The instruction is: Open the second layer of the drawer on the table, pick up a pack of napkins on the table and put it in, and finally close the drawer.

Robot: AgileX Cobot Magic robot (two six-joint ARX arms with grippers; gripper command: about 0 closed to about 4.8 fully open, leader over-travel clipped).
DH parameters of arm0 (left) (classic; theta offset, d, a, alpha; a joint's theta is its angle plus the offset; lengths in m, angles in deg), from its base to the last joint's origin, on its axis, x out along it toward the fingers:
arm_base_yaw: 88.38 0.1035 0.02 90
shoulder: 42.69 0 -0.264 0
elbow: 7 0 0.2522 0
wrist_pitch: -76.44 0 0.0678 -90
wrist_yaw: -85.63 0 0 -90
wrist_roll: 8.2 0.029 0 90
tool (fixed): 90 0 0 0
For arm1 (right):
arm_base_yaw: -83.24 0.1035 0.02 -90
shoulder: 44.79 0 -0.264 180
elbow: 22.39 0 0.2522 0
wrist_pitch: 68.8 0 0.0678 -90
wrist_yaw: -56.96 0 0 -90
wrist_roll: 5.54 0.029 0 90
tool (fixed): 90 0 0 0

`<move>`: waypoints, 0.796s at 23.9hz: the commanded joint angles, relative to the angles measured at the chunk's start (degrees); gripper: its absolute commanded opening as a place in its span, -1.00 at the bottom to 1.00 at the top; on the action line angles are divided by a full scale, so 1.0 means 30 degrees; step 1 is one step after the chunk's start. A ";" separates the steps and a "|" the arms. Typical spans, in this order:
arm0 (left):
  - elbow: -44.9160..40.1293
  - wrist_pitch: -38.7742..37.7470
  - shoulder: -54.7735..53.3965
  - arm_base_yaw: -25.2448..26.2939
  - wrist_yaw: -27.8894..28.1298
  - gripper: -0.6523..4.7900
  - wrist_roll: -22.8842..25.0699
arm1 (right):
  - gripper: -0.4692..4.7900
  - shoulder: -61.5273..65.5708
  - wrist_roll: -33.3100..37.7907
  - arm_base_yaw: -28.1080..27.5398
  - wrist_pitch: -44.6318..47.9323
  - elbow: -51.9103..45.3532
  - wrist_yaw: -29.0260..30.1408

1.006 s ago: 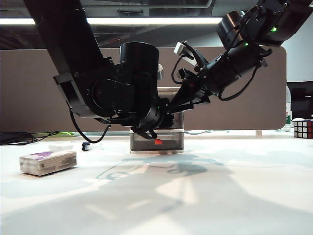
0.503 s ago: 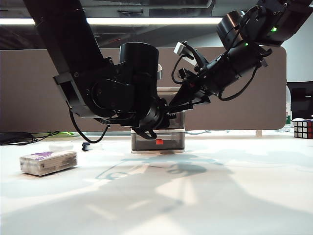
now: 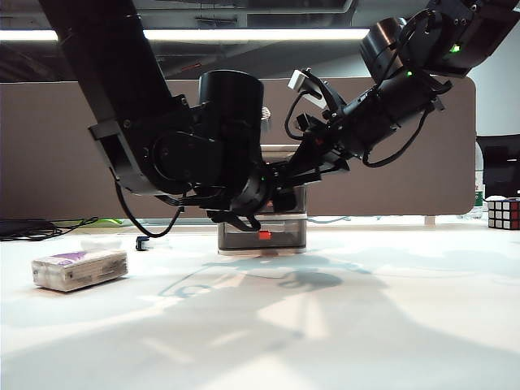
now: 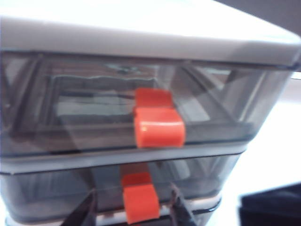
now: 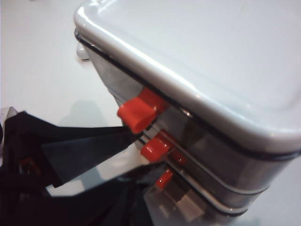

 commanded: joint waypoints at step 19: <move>0.0466 0.0401 -0.0423 0.0291 -0.0627 -0.13 0.0007 | -0.84 -0.0189 -0.0226 0.0015 0.0313 0.0087 0.0117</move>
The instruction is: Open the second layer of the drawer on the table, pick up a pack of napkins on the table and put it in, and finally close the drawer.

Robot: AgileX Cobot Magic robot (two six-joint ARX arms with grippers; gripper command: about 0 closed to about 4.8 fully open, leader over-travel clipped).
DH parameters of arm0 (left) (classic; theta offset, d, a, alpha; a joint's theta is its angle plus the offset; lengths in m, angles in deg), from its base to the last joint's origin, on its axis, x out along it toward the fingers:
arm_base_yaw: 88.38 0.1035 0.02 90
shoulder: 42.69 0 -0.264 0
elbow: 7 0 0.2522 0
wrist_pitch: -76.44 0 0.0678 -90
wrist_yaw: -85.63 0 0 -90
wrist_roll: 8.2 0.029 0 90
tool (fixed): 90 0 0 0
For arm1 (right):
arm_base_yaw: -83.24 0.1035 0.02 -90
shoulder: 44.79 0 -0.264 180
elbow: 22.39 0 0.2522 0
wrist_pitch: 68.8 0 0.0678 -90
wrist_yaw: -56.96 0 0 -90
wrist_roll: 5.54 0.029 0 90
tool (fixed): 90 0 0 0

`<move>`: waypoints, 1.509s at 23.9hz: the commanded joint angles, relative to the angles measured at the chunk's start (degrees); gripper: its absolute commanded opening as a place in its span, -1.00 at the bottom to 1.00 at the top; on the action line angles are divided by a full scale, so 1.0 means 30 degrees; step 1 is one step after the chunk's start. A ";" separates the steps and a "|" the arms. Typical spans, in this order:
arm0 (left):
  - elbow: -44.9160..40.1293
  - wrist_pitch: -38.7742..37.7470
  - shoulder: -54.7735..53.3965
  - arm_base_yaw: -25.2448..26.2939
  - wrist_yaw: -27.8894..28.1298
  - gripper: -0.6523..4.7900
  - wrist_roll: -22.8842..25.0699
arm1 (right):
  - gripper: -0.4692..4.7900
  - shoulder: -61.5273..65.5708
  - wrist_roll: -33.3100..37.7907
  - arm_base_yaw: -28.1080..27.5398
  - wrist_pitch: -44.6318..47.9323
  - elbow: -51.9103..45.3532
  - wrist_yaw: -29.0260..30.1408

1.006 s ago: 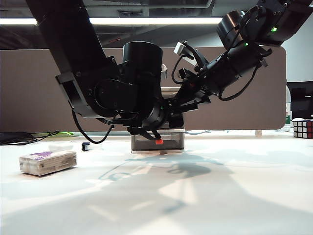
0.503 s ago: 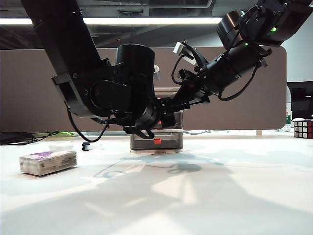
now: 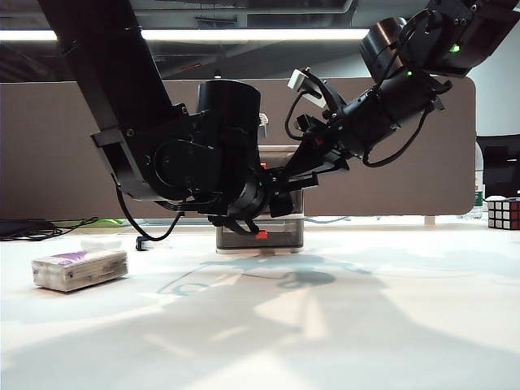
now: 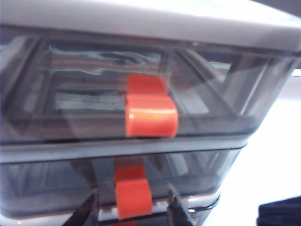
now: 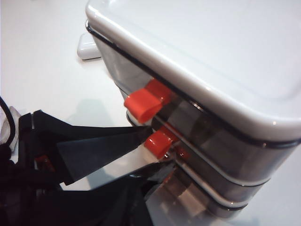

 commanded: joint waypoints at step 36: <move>-0.2178 0.0561 0.1486 -0.0976 0.0743 -0.78 0.0000 | -0.84 0.0539 0.0437 0.0022 0.3002 0.0168 -0.0393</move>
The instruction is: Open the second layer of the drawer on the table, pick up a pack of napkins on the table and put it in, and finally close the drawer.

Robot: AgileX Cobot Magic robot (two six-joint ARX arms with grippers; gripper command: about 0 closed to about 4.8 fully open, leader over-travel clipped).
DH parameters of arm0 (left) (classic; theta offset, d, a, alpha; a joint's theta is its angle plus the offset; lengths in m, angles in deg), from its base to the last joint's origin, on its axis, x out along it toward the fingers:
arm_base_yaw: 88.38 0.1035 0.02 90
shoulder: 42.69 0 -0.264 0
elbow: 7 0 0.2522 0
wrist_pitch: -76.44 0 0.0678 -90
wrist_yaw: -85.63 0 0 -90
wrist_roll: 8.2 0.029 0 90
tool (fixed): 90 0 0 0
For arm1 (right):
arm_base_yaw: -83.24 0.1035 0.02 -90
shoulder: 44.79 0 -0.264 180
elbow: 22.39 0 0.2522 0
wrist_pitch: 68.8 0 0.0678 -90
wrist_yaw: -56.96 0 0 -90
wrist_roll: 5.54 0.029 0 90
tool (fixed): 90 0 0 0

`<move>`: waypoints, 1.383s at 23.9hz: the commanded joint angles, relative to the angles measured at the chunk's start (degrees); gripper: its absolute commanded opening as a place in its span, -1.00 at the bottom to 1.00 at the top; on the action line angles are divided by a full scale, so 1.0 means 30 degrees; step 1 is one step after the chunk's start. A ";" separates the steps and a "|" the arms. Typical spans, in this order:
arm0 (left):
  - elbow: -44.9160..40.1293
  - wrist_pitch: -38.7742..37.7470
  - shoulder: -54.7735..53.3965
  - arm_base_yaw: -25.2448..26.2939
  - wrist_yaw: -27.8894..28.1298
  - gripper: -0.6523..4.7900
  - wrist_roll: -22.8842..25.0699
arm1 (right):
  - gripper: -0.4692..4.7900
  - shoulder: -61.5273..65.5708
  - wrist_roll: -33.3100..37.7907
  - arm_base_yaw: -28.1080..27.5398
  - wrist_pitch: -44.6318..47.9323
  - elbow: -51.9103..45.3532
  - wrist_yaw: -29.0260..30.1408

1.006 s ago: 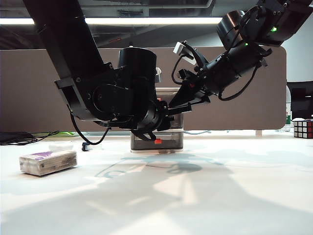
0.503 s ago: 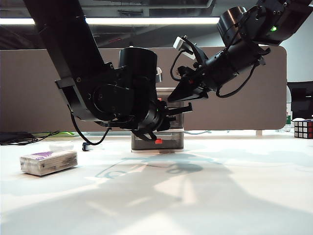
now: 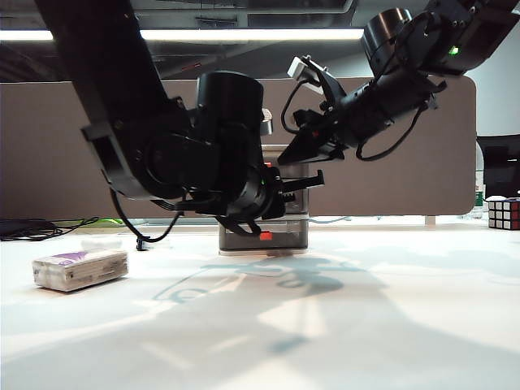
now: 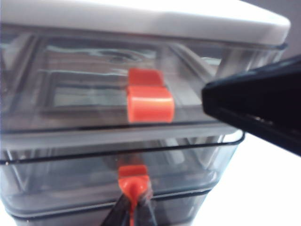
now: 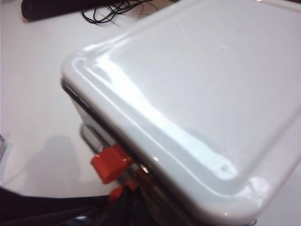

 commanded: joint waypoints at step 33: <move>-1.3194 -0.3548 1.4666 -0.4182 0.2958 -0.76 0.0561 | -0.84 0.0474 0.2033 0.0160 0.0313 0.0095 0.1304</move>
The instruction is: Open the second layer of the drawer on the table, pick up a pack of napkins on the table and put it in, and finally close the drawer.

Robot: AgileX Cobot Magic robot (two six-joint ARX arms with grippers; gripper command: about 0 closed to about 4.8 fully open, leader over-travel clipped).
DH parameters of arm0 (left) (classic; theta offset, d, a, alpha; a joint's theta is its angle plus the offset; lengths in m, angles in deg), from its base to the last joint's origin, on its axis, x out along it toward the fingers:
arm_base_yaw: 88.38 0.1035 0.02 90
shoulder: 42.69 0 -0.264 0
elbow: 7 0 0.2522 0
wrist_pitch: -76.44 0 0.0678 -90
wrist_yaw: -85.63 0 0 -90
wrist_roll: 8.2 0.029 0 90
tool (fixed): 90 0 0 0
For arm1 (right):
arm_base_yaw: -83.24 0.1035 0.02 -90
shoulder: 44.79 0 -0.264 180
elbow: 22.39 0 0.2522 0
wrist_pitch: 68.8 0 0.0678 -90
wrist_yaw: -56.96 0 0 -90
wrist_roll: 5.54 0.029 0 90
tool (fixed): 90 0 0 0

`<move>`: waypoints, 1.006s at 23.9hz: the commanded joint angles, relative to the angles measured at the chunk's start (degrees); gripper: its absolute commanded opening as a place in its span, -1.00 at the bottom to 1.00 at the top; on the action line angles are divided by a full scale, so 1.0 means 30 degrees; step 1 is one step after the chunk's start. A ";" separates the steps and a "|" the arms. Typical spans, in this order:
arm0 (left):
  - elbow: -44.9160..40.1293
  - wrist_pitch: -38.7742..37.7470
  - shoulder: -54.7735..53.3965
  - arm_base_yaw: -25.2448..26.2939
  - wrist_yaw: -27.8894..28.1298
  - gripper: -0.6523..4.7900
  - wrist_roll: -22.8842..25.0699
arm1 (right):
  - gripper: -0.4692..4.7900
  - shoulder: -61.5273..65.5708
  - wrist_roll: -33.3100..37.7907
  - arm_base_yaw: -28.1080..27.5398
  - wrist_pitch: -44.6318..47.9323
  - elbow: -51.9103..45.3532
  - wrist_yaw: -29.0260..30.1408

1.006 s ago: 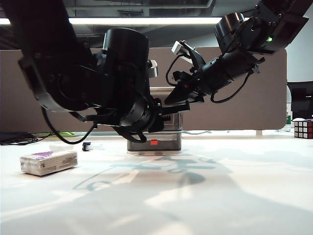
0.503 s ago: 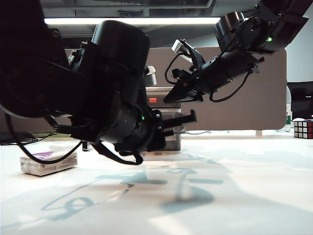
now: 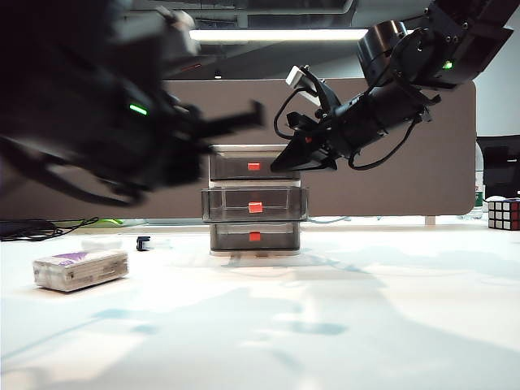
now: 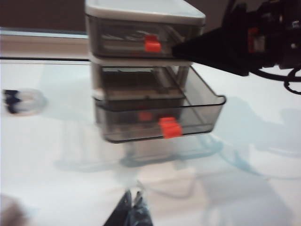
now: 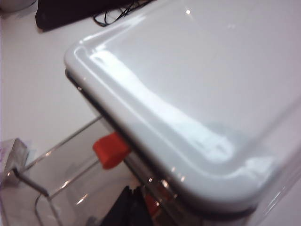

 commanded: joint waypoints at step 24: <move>-0.0940 -0.9981 0.4459 1.2473 -1.3894 0.96 0.8969 | -0.84 -0.1173 0.0488 0.0357 -0.1821 0.0095 0.1894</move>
